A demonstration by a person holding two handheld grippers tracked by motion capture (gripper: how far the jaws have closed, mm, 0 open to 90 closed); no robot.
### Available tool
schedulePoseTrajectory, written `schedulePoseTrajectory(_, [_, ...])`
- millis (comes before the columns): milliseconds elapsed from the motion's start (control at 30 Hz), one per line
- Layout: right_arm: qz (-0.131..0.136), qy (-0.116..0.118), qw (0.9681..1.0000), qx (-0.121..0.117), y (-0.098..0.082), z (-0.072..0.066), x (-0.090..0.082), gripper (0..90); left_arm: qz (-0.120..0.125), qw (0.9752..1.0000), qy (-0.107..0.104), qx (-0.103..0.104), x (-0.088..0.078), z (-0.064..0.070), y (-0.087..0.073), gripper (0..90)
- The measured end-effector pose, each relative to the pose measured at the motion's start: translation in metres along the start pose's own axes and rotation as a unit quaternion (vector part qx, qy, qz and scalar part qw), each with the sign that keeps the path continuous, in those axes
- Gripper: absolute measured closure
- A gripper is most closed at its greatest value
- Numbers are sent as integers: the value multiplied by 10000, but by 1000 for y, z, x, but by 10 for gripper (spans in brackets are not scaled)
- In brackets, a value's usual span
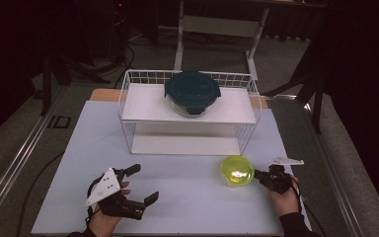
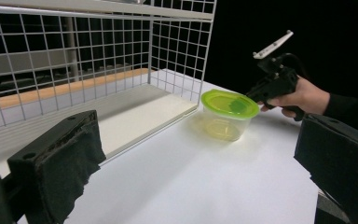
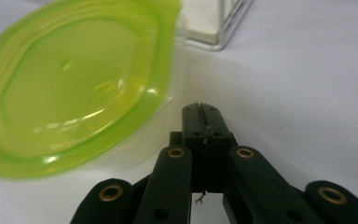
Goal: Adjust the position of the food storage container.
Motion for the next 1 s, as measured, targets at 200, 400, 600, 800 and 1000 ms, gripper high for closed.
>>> schedulePoseTrajectory(200, [109, 87, 9999, 81, 3, 4, 5, 900, -37, 10000, 5, -13, 1, -1, -1, 12])
schedulePoseTrajectory(400, [57, 262, 9996, -10, 2, -5, 7, 900, -34, 10000, -26, 2, 1, 0, 0, 13])
schedulePoseTrajectory(600, [-10, 419, 9990, -148, 0, -17, 8, 900, -14, 10000, -24, -10, 1, 0, 0, 12])
schedulePoseTrajectory(800, [-87, 622, 9974, -347, 1, -35, 14, 900, 2, 10000, -21, -3, 0, 1, 1, 13])
schedulePoseTrajectory(1000, [-173, 577, 9972, -454, 3, -36, 20, 900, 1, 10000, -24, 18, 0, 1, 1, 13])
Point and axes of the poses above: each handheld gripper's, and its own axes: x roughly forward along the jaws, y roughly out of its top, z roughly to its right, the point moved 2 cm from there along x, roughly forward along the jaws, and after that the axes turned 5 degrees about -x, right-handed, at the moved point
